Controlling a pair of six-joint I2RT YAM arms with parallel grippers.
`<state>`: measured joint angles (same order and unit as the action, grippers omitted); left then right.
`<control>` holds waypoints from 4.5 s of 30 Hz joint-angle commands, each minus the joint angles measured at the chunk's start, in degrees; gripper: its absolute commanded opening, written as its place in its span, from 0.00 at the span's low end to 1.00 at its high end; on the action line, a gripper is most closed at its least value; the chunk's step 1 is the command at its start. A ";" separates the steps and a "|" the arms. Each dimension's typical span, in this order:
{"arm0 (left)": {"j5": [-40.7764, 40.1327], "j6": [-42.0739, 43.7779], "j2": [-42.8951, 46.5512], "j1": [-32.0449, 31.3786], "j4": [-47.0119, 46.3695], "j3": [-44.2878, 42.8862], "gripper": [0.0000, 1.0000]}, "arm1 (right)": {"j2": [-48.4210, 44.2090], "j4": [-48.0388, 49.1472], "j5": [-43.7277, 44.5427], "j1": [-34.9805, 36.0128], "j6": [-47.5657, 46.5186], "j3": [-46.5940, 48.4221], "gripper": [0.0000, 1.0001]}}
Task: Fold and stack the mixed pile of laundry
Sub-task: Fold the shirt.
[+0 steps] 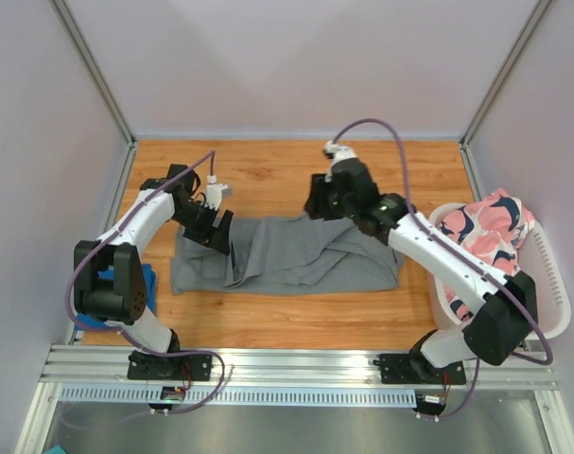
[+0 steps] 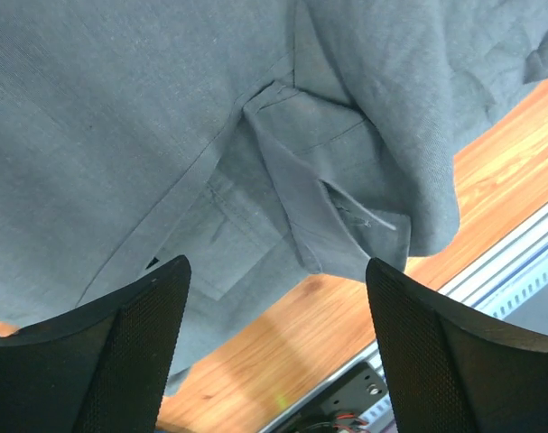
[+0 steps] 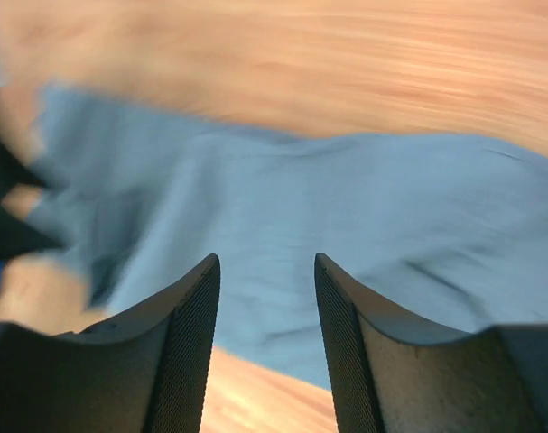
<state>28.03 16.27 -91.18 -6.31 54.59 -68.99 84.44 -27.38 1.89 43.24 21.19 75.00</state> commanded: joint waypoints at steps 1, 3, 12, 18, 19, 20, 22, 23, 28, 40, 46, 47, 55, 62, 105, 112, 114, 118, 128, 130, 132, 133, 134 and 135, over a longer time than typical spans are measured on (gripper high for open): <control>1.74 -3.09 -1.20 0.42 0.08 -2.19 0.87 | -3.40 -11.97 10.49 -9.38 10.44 -4.77 0.49; 2.81 -3.79 -0.58 -0.63 -0.18 -2.99 0.99 | -3.85 -14.19 11.81 -15.01 12.64 -6.52 0.51; -5.87 -5.29 -6.20 -6.53 -2.73 -2.73 0.93 | -0.60 -8.59 7.88 -23.20 16.07 -10.93 0.53; -6.25 -5.20 -6.82 -6.61 -3.44 -2.46 0.31 | 6.15 -2.70 4.18 -23.38 20.03 -9.61 0.54; -5.97 -5.20 -6.73 -6.70 -3.44 -2.38 0.29 | 7.21 -2.07 3.56 -23.29 20.64 -9.00 0.54; -5.80 -5.11 -6.39 -6.79 -3.70 -2.11 0.27 | 8.27 -1.46 2.86 -23.29 20.91 -8.65 0.54; -5.88 -4.93 -6.21 -6.79 -3.70 -1.76 0.15 | 11.26 -1.01 1.89 -23.29 21.78 -7.60 0.54; -6.06 -4.76 -6.03 -6.79 -3.79 -1.50 0.07 | 12.14 -0.49 1.37 -23.38 21.96 -7.33 0.54; -6.41 -4.50 -4.37 -6.79 -3.09 -2.54 0.00 | 15.14 1.09 1.09 -23.29 22.93 -6.27 0.45; -6.24 -5.37 2.40 -2.23 0.61 -13.53 0.00 | 8.02 5.05 -0.75 -27.95 22.14 -14.09 0.00; -5.97 -5.46 3.82 1.91 -0.88 -13.46 0.00 | 4.59 8.73 -5.93 -30.23 18.98 -17.69 0.00; -5.62 -5.55 3.55 2.61 -1.41 -12.58 0.00 | 4.33 9.61 -6.63 -30.85 18.80 -18.22 0.00; -9.39 -6.69 -3.21 3.23 -10.11 -4.31 0.00 | 5.38 8.83 -3.66 -31.12 16.87 -19.45 0.00; -12.21 -3.97 -4.19 5.25 -13.54 -1.76 0.00 | 5.38 9.10 -2.51 -31.47 16.69 -19.81 0.02; -13.35 -4.76 -6.11 7.36 -8.79 -11.16 0.65 | -9.47 -20.78 7.87 -30.33 13.26 -13.20 0.46; -14.93 -6.34 -17.87 7.27 -9.68 -18.98 0.70 | -10.18 -24.22 9.10 -28.57 15.02 -19.52 0.44; -14.94 -5.90 -19.73 7.36 -10.02 -19.77 0.70 | -9.13 -23.34 8.75 -28.57 15.02 -21.29 0.45; -11.96 -5.55 -22.73 7.10 -10.82 -19.52 0.70 | -4.22 -18.00 7.43 -28.74 15.37 -24.99 0.44; -9.58 -2.21 -19.93 6.92 -11.17 -10.12 0.05 | 15.73 -13.41 8.13 -30.85 12.13 -9.22 0.06; -8.35 -0.64 -16.94 6.92 -11.17 -5.47 0.00 | 20.21 -13.84 6.90 -31.46 11.60 -4.37 0.02; -7.82 0.86 -13.61 6.92 -10.12 -1.08 0.00 | 27.15 -15.33 4.89 -32.26 11.16 4.48 0.01; -7.56 2.69 -12.55 6.92 -9.59 0.25 0.00 | 29.53 -16.30 4.53 -32.43 10.98 7.93 0.01; -7.12 3.93 -11.40 6.92 -8.02 2.70 0.00 | 34.68 -17.35 4.26 -32.52 10.80 11.45 0.01; -5.11 5.16 -9.30 6.92 -6.87 3.68 0.00 | 37.43 -19.62 3.22 -32.43 10.54 19.84 0.01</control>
<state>18.59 16.05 -105.51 0.84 43.70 -68.58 114.72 -44.97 7.97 11.05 33.23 81.97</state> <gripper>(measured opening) 0.007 0.021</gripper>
